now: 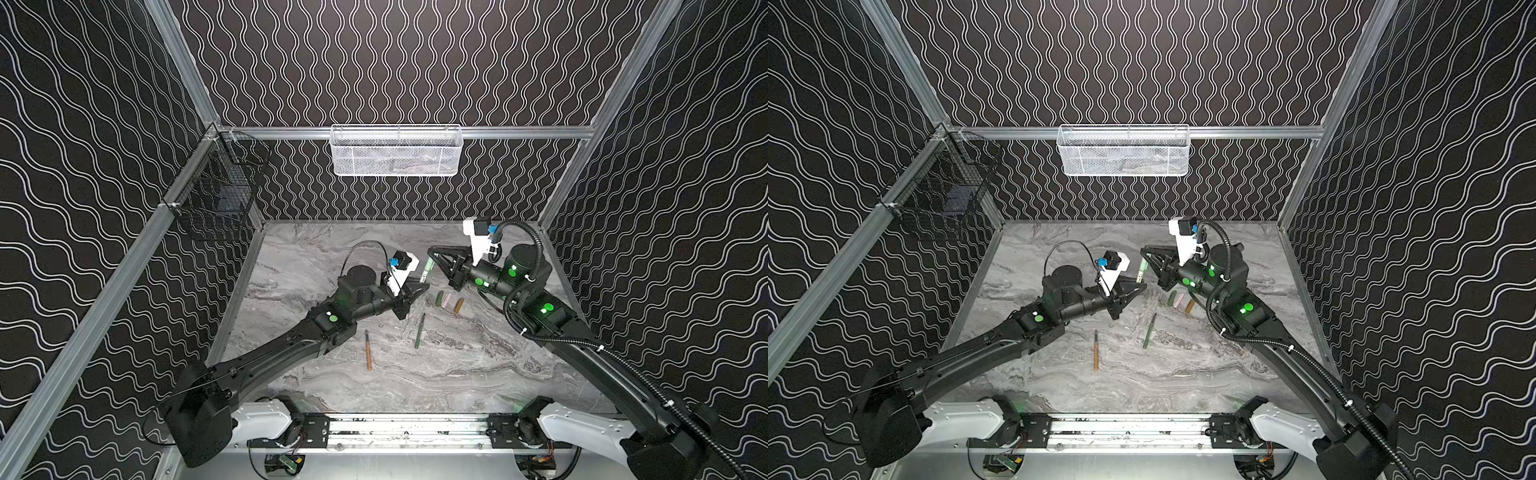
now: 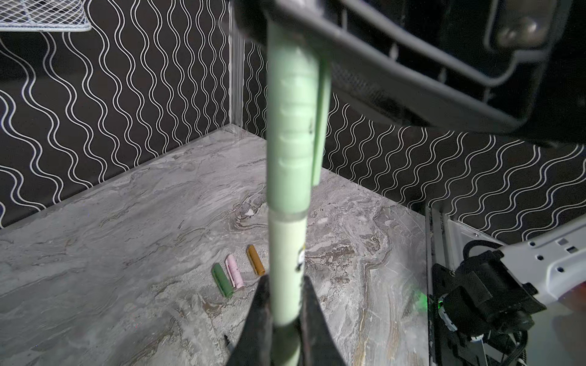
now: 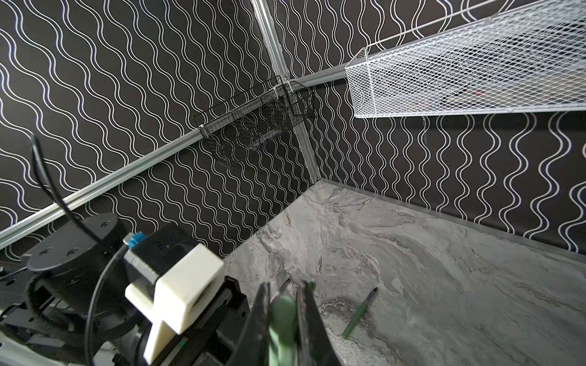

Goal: Insert the pens into the pen caps
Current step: 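Press the light-green cap down onto the pen with the right gripper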

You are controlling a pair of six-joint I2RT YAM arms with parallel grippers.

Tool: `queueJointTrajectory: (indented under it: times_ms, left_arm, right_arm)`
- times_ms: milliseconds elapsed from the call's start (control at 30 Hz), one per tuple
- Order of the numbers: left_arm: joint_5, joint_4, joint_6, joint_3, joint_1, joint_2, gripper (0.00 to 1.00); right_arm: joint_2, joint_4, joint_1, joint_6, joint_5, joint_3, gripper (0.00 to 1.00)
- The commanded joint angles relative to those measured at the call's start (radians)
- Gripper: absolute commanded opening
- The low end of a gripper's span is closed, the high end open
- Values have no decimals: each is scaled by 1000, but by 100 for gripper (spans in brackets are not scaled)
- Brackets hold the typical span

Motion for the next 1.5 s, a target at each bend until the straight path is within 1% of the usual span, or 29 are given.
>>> queueJointTrajectory:
  times_ms: [0,333,767,900,1000,1067,1100,1167,1200,1333,1467]
  left_arm:
    - [-44,144,-65,26,20,-11,0]
    - [-37,172,-81,23,59,-36,0]
    - [-34,209,-94,10,94,-58,0]
    - [-9,206,-103,16,95,-46,0]
    - [16,215,-119,12,94,-30,0]
    - [26,218,-130,10,94,-20,0]
    - [29,222,-139,8,95,-17,0]
    - [31,225,-150,3,95,-11,0]
    - [31,226,-153,1,94,-8,0]
    - [28,224,-154,-1,95,-11,0]
    - [37,229,-165,0,94,-6,0]
  right_arm:
    - [17,-118,14,-13,-64,-8,5]
    - [41,-96,55,19,-66,-104,5]
    - [83,-99,106,33,-70,-152,7]
    - [81,-106,108,40,-52,-136,11]
    - [72,-123,108,30,-12,-79,15]
    - [62,-133,108,15,30,-37,22]
    - [57,-141,108,2,58,18,28]
    - [47,-164,108,-29,95,75,38]
    - [43,-179,108,-44,111,99,40]
    - [16,-227,108,-70,130,107,43]
    - [-30,-232,108,-78,145,78,41]
